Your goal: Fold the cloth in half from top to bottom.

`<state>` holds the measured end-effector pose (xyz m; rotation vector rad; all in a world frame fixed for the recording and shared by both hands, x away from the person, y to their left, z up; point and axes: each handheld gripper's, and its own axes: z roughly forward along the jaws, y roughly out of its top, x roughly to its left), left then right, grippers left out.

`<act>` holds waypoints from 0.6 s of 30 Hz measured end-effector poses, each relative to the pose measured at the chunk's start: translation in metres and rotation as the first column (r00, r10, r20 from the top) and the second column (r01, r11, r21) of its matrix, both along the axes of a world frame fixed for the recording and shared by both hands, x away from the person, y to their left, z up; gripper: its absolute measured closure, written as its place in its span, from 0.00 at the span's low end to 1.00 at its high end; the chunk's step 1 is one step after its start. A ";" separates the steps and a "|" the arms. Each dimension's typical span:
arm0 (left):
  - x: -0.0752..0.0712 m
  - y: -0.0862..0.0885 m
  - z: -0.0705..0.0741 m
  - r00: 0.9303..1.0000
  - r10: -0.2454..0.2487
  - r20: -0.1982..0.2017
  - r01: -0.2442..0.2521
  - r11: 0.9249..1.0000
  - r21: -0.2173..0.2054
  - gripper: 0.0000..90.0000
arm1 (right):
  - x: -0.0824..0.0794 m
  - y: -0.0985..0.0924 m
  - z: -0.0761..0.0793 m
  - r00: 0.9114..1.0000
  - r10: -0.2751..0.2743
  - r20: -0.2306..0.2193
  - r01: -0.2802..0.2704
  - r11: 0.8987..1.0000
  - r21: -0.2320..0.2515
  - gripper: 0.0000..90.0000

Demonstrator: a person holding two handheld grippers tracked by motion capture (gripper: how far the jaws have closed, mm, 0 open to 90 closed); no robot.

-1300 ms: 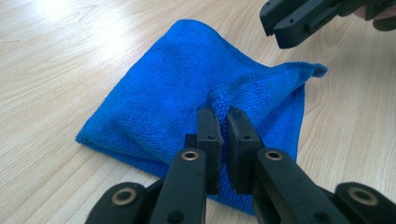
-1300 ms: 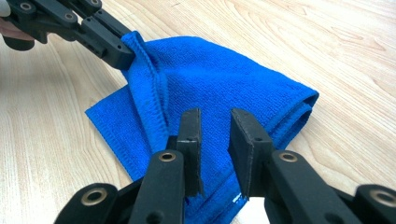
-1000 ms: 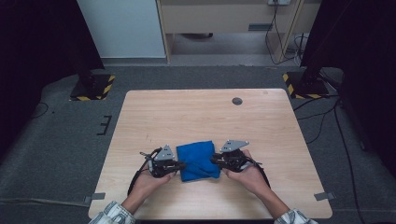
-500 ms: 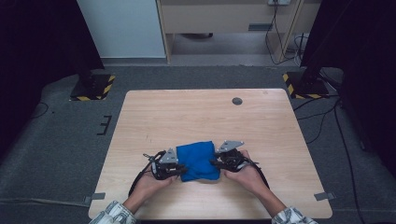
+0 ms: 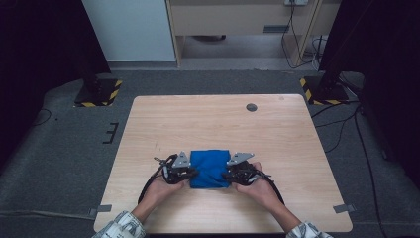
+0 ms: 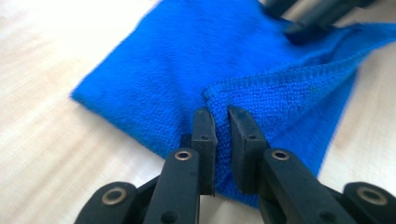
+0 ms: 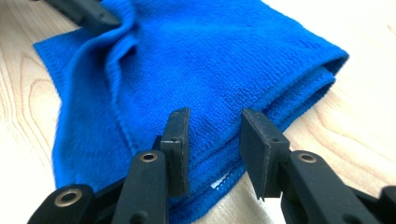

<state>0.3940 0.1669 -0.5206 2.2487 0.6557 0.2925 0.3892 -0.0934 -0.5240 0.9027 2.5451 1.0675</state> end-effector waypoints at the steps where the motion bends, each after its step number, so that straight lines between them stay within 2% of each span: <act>1: 0.003 -0.001 0.000 1.000 0.002 0.004 -0.002 1.000 0.000 0.90 | -0.001 0.000 0.000 1.000 -0.007 0.000 0.007 1.000 -0.002 0.70; 4: 0.007 -0.003 0.001 1.000 0.000 0.006 0.000 1.000 -0.008 0.90 | -0.001 0.002 0.001 1.000 -0.007 0.010 0.007 1.000 -0.018 0.70; 7: 0.000 -0.001 0.003 1.000 -0.016 0.011 0.016 1.000 -0.011 0.88 | 0.001 0.001 0.002 1.000 -0.012 0.008 0.012 1.000 -0.009 0.68; 11: -0.011 0.008 0.007 1.000 -0.020 0.004 0.020 0.999 -0.047 0.81 | 0.000 -0.002 0.004 1.000 -0.009 0.006 0.009 1.000 0.005 0.68; 18: -0.025 0.027 0.013 0.999 -0.015 -0.035 0.011 0.993 -0.120 0.66 | -0.005 -0.005 0.006 1.000 0.001 0.004 -0.001 1.000 0.017 0.65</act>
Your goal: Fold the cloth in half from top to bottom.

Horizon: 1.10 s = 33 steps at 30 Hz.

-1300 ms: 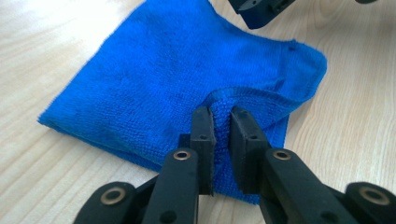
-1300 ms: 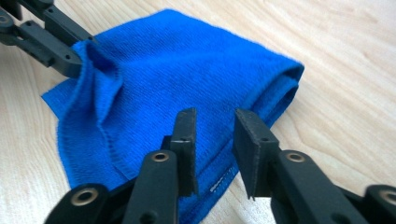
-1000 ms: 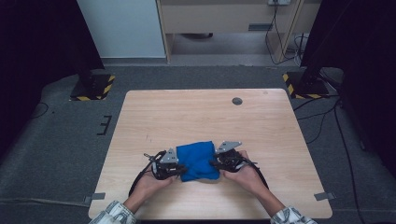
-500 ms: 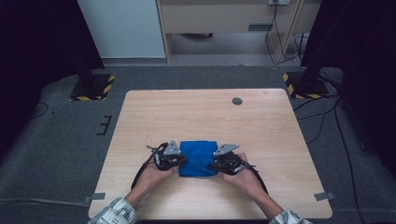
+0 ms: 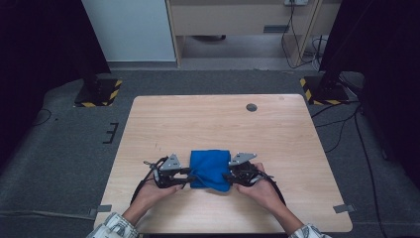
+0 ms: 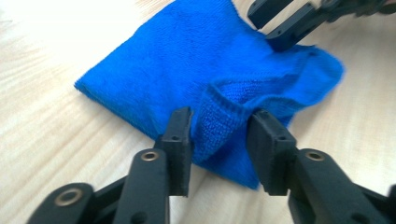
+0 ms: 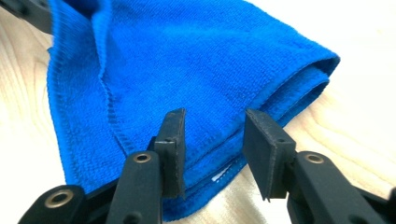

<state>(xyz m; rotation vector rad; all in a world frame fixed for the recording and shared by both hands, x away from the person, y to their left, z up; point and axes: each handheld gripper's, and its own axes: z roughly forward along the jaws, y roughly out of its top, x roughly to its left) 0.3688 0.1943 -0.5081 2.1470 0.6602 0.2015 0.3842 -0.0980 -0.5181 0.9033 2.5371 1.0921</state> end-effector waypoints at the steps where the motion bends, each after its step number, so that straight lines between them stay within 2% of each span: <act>1: -0.001 0.002 0.001 1.000 0.000 -0.002 0.000 1.000 -0.007 0.65 | 0.000 0.000 0.000 1.000 0.002 0.001 -0.002 1.000 -0.001 0.65; 3: -0.003 0.005 0.002 1.000 -0.003 -0.011 0.003 1.000 -0.027 0.65 | 0.000 0.000 0.000 1.000 0.003 0.004 -0.003 1.000 -0.002 0.65; 8: -0.006 0.007 0.003 1.000 -0.004 -0.018 0.004 1.000 -0.027 0.64 | -0.003 0.002 0.004 1.000 0.014 0.014 -0.015 1.000 0.009 0.66; 10: -0.007 0.007 0.004 1.000 -0.010 -0.022 0.009 0.999 -0.045 0.64 | -0.003 0.004 0.005 1.000 0.017 0.019 -0.017 1.000 0.010 0.66; 14: -0.010 0.007 0.009 1.000 -0.009 -0.004 0.008 0.998 -0.064 0.64 | -0.005 0.005 0.006 0.999 0.028 0.018 -0.029 0.999 0.022 0.68; 19: -0.007 0.012 0.015 0.999 0.044 0.025 -0.041 0.994 -0.104 0.66 | -0.011 0.004 0.007 0.999 0.047 0.015 -0.048 0.998 0.027 0.70; 22: -0.003 0.013 0.014 0.996 0.084 0.026 -0.080 0.990 -0.113 0.68 | -0.014 0.004 0.005 0.999 0.051 0.009 -0.051 0.998 0.038 0.71; 31: -0.001 0.001 -0.002 0.998 0.064 0.001 -0.064 0.998 -0.011 0.64 | -0.022 0.004 0.001 0.995 0.098 -0.006 -0.098 0.994 0.048 0.63; 33: -0.002 0.000 -0.003 0.998 0.062 -0.006 -0.062 0.998 -0.006 0.64 | -0.022 0.005 -0.001 0.995 0.096 -0.006 -0.096 0.995 0.037 0.64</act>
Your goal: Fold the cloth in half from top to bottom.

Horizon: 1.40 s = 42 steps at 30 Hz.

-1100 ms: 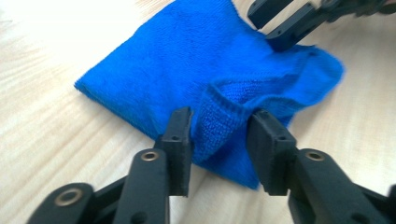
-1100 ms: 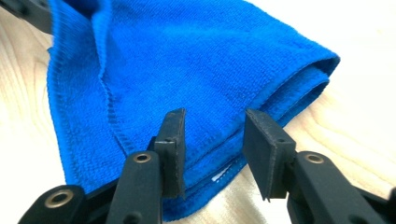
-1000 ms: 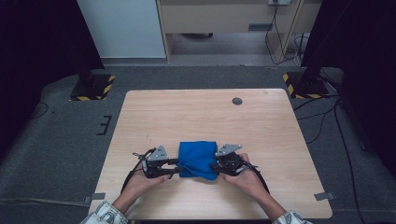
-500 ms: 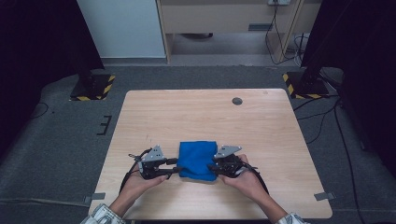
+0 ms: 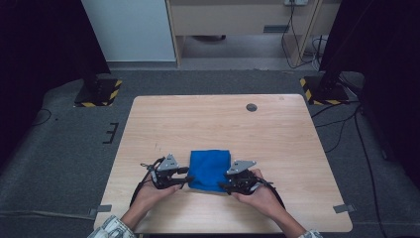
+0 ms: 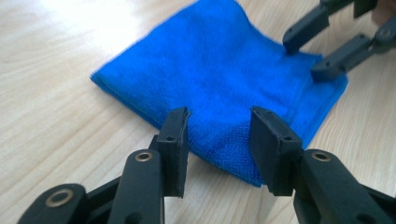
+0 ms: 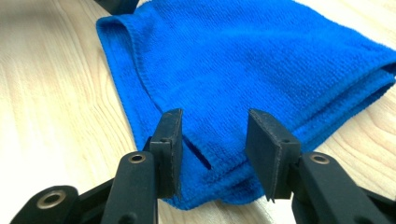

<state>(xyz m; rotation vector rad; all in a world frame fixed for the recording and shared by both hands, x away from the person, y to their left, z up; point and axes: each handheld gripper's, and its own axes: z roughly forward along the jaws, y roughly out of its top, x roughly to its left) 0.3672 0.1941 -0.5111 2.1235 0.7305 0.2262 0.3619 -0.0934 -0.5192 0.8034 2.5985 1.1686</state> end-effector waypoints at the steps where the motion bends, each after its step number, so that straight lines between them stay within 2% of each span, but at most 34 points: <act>1: 0.000 0.000 0.000 1.000 -0.003 -0.003 0.003 1.000 -0.001 0.64 | 0.001 0.000 -0.001 1.000 0.007 0.003 -0.007 1.000 -0.011 0.67; 5: 0.000 -0.001 -0.001 1.000 -0.006 -0.005 0.006 1.000 0.005 0.64 | 0.002 0.000 -0.001 1.000 0.023 0.012 -0.023 1.000 -0.015 0.92; 7: 0.000 -0.001 -0.001 1.000 -0.008 -0.006 0.008 1.000 0.006 0.63 | 0.002 -0.001 0.000 1.000 0.029 0.009 -0.029 1.000 -0.010 0.99; 13: -0.002 -0.003 -0.001 1.000 -0.015 0.002 0.014 1.000 0.020 0.63 | -0.003 -0.008 0.011 1.000 0.029 0.009 -0.029 1.000 0.009 0.99; 16: -0.003 -0.005 -0.003 1.000 -0.023 0.004 0.023 0.998 0.055 0.62 | -0.009 -0.012 0.012 0.999 0.039 0.004 -0.039 0.999 -0.006 0.99; 18: -0.004 -0.006 -0.005 1.000 -0.029 0.012 0.027 0.995 0.099 0.61 | -0.011 -0.012 0.010 0.999 0.043 0.000 -0.043 0.999 -0.016 0.99; 22: -0.004 -0.006 -0.007 1.000 -0.028 0.010 0.027 0.994 0.110 0.59 | -0.012 -0.010 0.006 0.999 0.048 -0.009 -0.048 0.998 -0.032 0.99; 26: -0.004 -0.004 -0.008 1.000 -0.026 0.004 0.025 0.993 0.111 0.57 | -0.011 -0.011 0.006 0.999 0.043 -0.011 -0.043 0.999 -0.018 0.88; 29: -0.005 -0.003 -0.007 1.000 -0.017 0.014 0.015 0.993 0.114 0.54 | -0.009 -0.013 0.008 1.000 0.019 -0.008 -0.019 1.000 -0.004 0.71; 35: -0.003 -0.002 -0.003 0.999 0.019 0.031 -0.022 0.995 0.095 0.36 | -0.005 -0.013 0.010 1.000 -0.019 0.019 0.018 1.000 0.014 0.43; 42: -0.001 -0.001 -0.002 0.998 0.066 0.023 -0.067 0.995 0.076 0.17 | 0.006 -0.009 0.012 0.998 -0.052 0.039 0.051 0.998 0.043 0.23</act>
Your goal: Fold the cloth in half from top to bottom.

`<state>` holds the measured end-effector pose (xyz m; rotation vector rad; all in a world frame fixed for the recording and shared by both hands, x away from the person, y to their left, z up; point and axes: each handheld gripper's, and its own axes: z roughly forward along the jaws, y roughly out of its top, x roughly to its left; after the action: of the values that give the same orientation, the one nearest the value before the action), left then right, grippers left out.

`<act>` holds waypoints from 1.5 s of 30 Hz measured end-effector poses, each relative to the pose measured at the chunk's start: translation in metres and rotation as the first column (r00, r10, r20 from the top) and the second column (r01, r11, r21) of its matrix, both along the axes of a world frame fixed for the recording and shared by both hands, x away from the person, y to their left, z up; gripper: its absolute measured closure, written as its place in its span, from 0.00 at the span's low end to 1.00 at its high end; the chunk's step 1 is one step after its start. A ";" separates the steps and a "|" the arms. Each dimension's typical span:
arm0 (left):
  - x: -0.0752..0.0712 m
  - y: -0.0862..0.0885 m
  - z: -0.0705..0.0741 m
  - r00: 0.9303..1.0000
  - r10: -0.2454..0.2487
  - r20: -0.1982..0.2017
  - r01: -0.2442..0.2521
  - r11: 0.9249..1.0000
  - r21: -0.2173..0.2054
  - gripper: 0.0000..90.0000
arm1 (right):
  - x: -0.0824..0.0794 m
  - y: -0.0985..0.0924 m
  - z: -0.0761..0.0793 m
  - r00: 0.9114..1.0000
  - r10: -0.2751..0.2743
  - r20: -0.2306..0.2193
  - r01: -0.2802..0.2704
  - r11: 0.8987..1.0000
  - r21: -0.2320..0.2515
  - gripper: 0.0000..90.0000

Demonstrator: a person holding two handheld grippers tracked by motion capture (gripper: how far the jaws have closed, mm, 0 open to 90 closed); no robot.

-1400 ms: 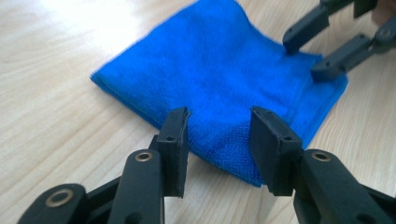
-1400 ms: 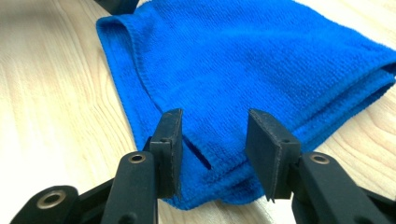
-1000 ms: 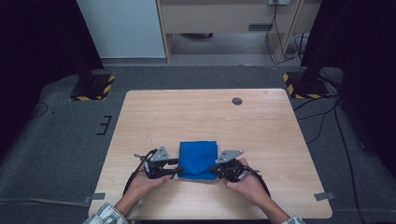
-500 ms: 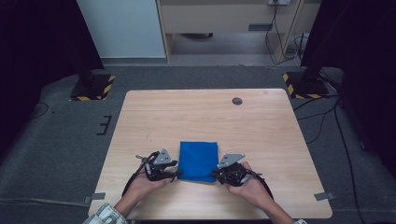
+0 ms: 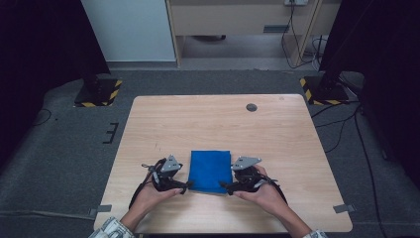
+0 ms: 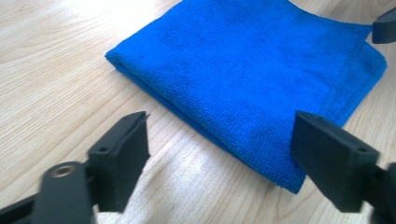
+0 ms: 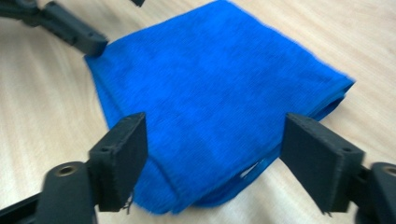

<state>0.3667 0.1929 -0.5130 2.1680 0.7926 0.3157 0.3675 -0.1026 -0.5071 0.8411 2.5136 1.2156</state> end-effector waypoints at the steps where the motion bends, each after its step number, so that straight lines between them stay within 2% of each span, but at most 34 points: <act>1: 0.000 0.000 0.000 1.000 0.005 0.000 -0.005 1.000 -0.002 0.15 | 0.002 0.001 0.000 1.000 -0.006 -0.001 0.006 1.000 0.008 0.20; 3: 0.001 0.001 0.001 1.000 0.015 -0.005 -0.015 1.000 -0.011 0.12 | 0.005 0.002 0.000 1.000 -0.012 -0.015 0.012 1.000 0.013 0.16; 6: 0.002 0.001 0.002 1.000 0.026 -0.002 -0.026 1.000 -0.013 0.10 | 0.009 0.004 0.000 1.000 -0.023 -0.012 0.023 1.000 -0.002 0.12; 11: 0.006 0.000 0.007 0.999 0.036 0.012 -0.036 0.999 -0.026 0.08 | 0.015 0.006 0.001 0.998 -0.056 -0.016 0.055 0.998 -0.012 0.11; 15: 0.009 -0.005 0.010 0.999 0.029 0.016 -0.028 0.999 -0.019 0.07 | 0.019 0.007 0.002 0.997 -0.073 -0.017 0.072 0.997 -0.017 0.11; 17: 0.011 -0.008 0.011 0.999 0.037 0.011 -0.037 0.999 -0.011 0.03 | 0.022 0.007 0.004 0.997 -0.080 -0.015 0.080 0.997 -0.022 0.10; 23: 0.017 -0.015 0.016 1.000 0.025 0.002 -0.025 1.000 -0.008 0.03 | 0.027 0.009 0.012 0.996 -0.088 -0.004 0.088 0.996 -0.016 0.10; 25: 0.019 -0.017 0.019 1.000 0.021 0.004 -0.021 1.000 -0.019 0.03 | 0.029 0.009 0.015 0.996 -0.092 -0.002 0.092 0.996 -0.015 0.10; 33: 0.033 -0.017 0.037 0.999 0.029 0.022 -0.028 0.999 -0.027 0.04 | 0.042 0.007 0.025 0.991 -0.134 0.012 0.134 0.991 -0.010 0.09; 40: 0.042 -0.013 0.046 0.999 0.033 0.031 -0.032 0.999 -0.023 0.04 | 0.049 0.001 0.035 0.989 -0.144 0.028 0.144 0.990 -0.010 0.09; 45: 0.047 -0.005 0.047 0.998 0.060 0.033 -0.059 0.998 -0.020 0.04 | 0.055 -0.007 0.041 0.986 -0.161 0.034 0.161 0.987 -0.002 0.09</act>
<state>0.4137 0.1881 -0.4662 2.1195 0.8392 0.3721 0.4224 -0.1094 -0.4663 0.9928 2.3688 1.1612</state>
